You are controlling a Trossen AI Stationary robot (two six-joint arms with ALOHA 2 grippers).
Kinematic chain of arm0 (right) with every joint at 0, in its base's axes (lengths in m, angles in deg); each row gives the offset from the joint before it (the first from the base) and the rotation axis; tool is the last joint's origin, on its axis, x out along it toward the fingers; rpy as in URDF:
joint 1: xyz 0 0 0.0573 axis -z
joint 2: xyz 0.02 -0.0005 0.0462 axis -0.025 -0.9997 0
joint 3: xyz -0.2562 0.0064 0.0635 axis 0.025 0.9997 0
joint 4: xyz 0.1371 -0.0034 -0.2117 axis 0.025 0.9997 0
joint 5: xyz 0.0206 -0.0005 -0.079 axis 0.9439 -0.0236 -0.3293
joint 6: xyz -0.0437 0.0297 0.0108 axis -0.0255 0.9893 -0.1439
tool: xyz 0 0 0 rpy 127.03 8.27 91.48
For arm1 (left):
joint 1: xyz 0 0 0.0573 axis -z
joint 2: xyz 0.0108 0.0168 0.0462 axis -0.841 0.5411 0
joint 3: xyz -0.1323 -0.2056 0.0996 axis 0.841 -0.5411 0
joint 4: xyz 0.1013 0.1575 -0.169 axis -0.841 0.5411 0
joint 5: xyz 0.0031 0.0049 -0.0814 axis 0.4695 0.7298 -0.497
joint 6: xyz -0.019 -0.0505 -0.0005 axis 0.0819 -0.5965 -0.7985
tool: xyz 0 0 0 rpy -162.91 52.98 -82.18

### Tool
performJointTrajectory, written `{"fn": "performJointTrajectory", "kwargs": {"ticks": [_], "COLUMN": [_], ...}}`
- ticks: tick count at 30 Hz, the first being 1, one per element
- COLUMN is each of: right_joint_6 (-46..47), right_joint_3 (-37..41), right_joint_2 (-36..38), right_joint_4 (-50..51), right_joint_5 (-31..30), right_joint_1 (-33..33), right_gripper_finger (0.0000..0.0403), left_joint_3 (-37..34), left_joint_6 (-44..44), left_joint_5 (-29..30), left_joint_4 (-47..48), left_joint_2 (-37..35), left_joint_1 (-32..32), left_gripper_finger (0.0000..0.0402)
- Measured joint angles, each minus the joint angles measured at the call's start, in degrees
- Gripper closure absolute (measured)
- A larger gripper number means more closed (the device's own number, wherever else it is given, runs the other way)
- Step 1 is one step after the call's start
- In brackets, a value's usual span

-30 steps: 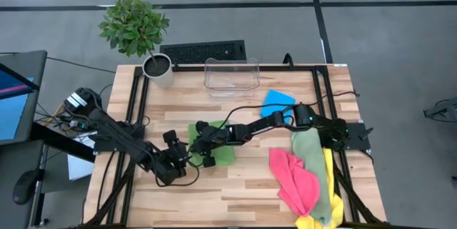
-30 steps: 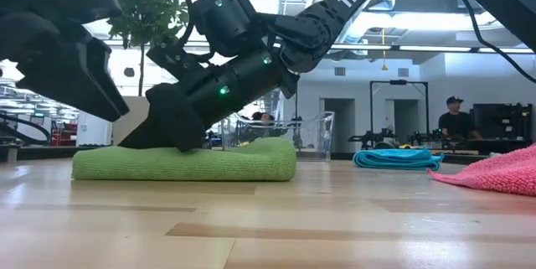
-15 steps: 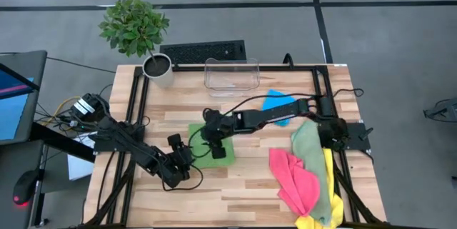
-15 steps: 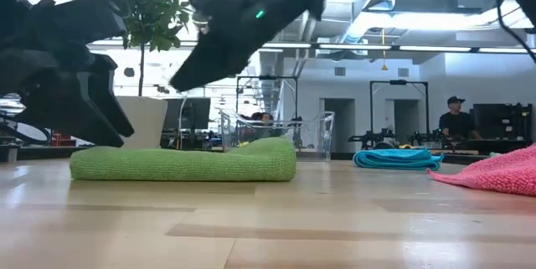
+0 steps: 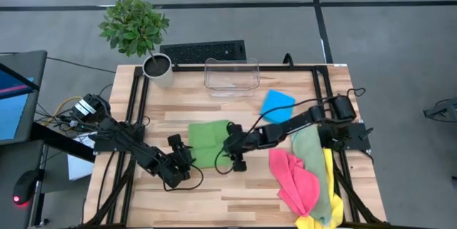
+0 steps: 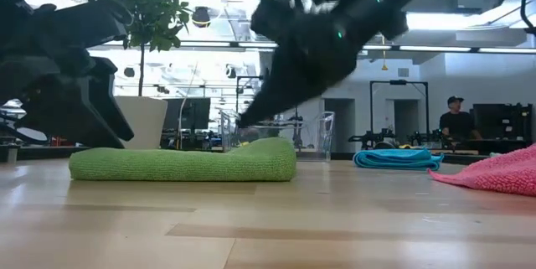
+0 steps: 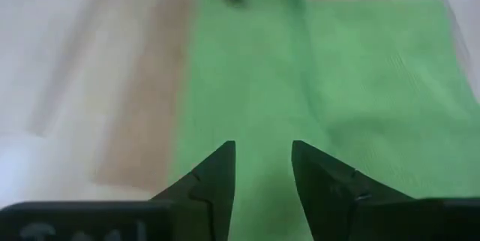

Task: Fold microfiber towels
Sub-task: Fold the green microfiber towel

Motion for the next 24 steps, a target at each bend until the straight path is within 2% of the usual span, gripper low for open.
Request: {"fn": "performJointTrajectory", "kwargs": {"ticks": [7, 15, 19, 24], "right_joint_6": [3.1, 3.1, 3.1, 3.5], "right_joint_3": [6.0, 6.1, 5.4, 4.5], "right_joint_2": [-0.1, -3.7, -6.0, -6.1], "right_joint_4": [-5.3, -8.9, -10.1, -9.5], "right_joint_5": [-0.8, -0.9, -1.1, -1.1], "right_joint_1": [1.4, 1.9, 1.9, 1.9], "right_gripper_finger": [0.0263, 0.0284, 0.0287, 0.0285], "left_joint_3": [0.0, 0.0, 3.6, 10.5], "left_joint_6": [-1.0, -1.6, -1.1, -2.9], "left_joint_5": [0.1, 0.0, 0.3, 2.8], "left_joint_4": [-0.2, 0.0, 6.6, 22.4], "left_joint_2": [0.0, -0.1, -2.1, -4.4], "left_joint_1": [0.0, 0.0, 0.0, 0.5], "left_gripper_finger": [0.0171, 0.0171, 0.0171, 0.0171]}}
